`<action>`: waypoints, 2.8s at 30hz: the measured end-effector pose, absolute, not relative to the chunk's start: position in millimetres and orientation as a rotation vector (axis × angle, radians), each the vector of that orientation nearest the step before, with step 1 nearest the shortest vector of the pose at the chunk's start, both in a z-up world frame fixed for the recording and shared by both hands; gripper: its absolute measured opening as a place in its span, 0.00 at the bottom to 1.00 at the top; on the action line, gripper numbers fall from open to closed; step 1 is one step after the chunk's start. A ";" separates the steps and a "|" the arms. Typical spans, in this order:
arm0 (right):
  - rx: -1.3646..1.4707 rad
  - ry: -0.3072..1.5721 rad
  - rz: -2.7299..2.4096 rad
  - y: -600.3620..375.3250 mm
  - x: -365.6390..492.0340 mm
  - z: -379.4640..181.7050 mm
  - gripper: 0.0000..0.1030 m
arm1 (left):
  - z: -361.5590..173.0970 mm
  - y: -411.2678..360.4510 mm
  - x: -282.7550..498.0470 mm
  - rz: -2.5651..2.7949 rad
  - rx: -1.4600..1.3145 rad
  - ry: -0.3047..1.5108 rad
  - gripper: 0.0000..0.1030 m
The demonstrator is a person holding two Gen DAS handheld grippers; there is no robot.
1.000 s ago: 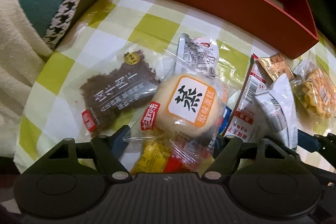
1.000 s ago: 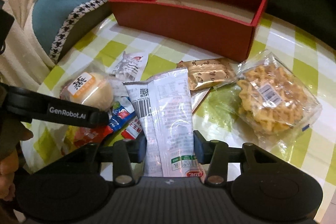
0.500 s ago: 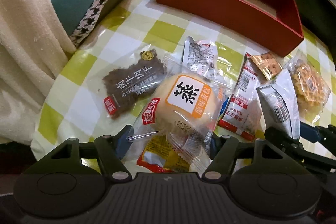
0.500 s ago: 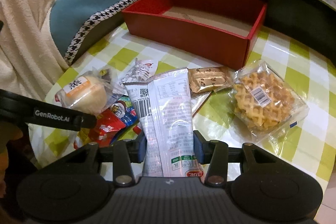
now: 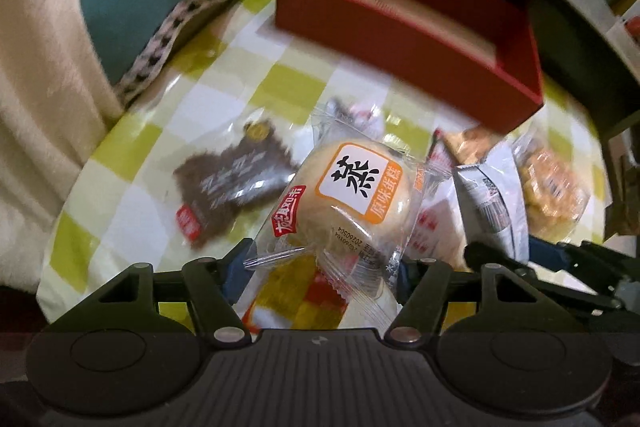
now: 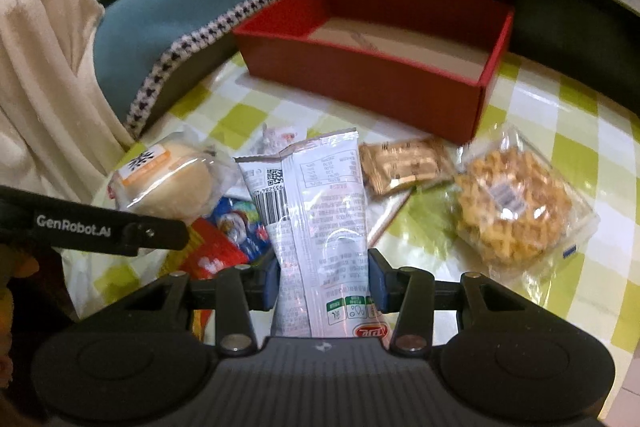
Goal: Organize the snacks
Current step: 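Carry the bun in the left tool while the right tool carries the packet into the red box, then open the left tool releasing the bun while the right tool releases the packet in the box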
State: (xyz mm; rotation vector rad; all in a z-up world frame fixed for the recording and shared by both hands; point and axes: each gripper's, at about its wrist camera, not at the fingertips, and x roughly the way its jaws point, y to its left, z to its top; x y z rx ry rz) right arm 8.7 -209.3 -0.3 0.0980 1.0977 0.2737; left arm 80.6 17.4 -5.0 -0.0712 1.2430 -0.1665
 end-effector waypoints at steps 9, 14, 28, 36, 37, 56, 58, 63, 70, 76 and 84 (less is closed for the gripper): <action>0.147 1.057 0.227 -229.9 38.2 10.6 0.53 | 3.0 1.9 107.2 -0.198 -0.103 1.192 0.70; 0.166 1.023 0.202 -238.6 57.1 19.8 0.53 | 8.3 -4.8 126.3 -0.229 -0.132 1.167 0.70; 0.205 0.942 0.140 -265.9 139.9 29.4 0.53 | 17.5 -50.2 209.9 -0.257 -0.121 1.085 0.70; 0.219 0.952 0.128 -276.2 185.3 12.6 0.52 | 2.1 -64.7 253.5 -0.229 -0.100 1.079 0.70; 0.212 0.952 0.123 -275.8 189.6 10.1 0.52 | -1.2 -65.9 258.1 -0.226 -0.097 1.083 0.70; 0.088 1.004 0.114 -260.4 232.2 -50.0 0.52 | -44.9 -81.3 280.4 -0.118 0.115 1.040 0.71; 0.068 1.004 0.114 -259.5 232.4 -50.3 0.52 | -46.0 -81.9 281.3 -0.117 0.130 1.038 0.72; 0.051 1.009 0.113 -259.4 231.3 -49.7 0.53 | -45.9 -80.3 281.3 -0.109 0.131 1.044 0.76; -0.004 0.957 0.095 -259.8 224.5 -34.4 0.65 | -34.7 -71.7 277.1 -0.121 0.086 1.047 0.82; 0.034 0.923 0.083 -271.5 206.6 -10.1 0.68 | -17.1 -65.4 263.2 -0.149 0.059 1.037 0.83; 0.051 0.906 0.107 -269.0 174.7 14.8 0.68 | 0.3 -36.6 231.6 -0.159 -0.043 1.081 0.86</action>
